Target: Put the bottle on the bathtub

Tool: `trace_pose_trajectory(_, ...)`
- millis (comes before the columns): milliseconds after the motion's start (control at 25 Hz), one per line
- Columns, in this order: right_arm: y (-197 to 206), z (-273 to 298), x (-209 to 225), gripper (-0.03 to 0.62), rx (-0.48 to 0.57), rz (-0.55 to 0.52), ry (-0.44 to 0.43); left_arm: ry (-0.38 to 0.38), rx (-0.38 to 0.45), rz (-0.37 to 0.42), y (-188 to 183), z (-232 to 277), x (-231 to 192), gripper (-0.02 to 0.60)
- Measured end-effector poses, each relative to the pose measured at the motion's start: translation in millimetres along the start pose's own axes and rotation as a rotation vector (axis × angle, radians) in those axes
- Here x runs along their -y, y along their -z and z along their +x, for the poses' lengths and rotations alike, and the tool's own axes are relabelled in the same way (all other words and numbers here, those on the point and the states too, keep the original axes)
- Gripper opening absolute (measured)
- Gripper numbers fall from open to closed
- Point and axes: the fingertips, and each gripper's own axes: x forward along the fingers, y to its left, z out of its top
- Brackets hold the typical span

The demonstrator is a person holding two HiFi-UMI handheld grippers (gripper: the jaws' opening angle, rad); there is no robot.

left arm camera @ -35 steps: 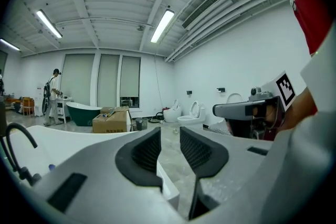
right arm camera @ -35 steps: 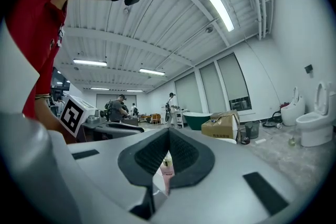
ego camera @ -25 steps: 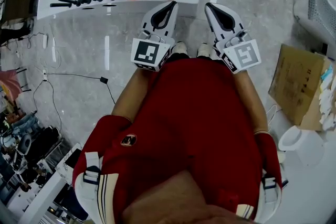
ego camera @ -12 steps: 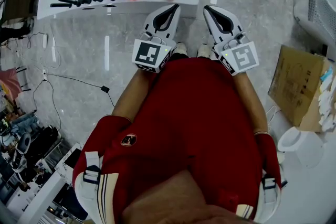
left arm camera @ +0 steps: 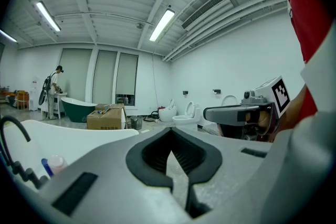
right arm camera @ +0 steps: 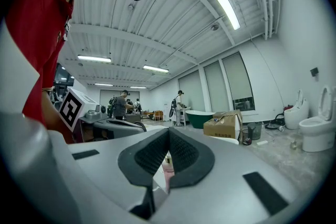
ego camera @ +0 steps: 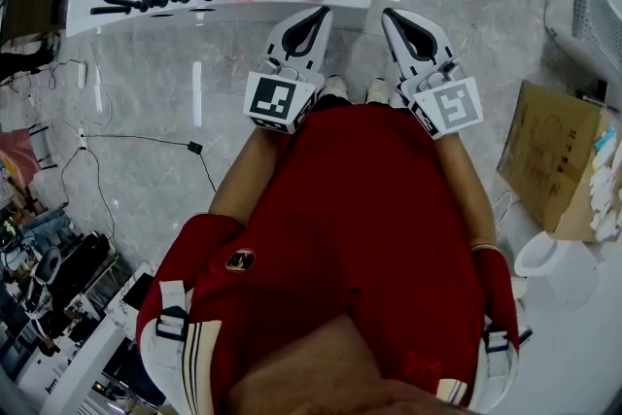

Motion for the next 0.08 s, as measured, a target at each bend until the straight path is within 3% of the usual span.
trace_pose_trajectory(80,0.9,4.3,0.7,-0.006,-0.001,-0.001,0.001,0.0,0.003,0.0,0.0,1.4,-4.7,0.008)
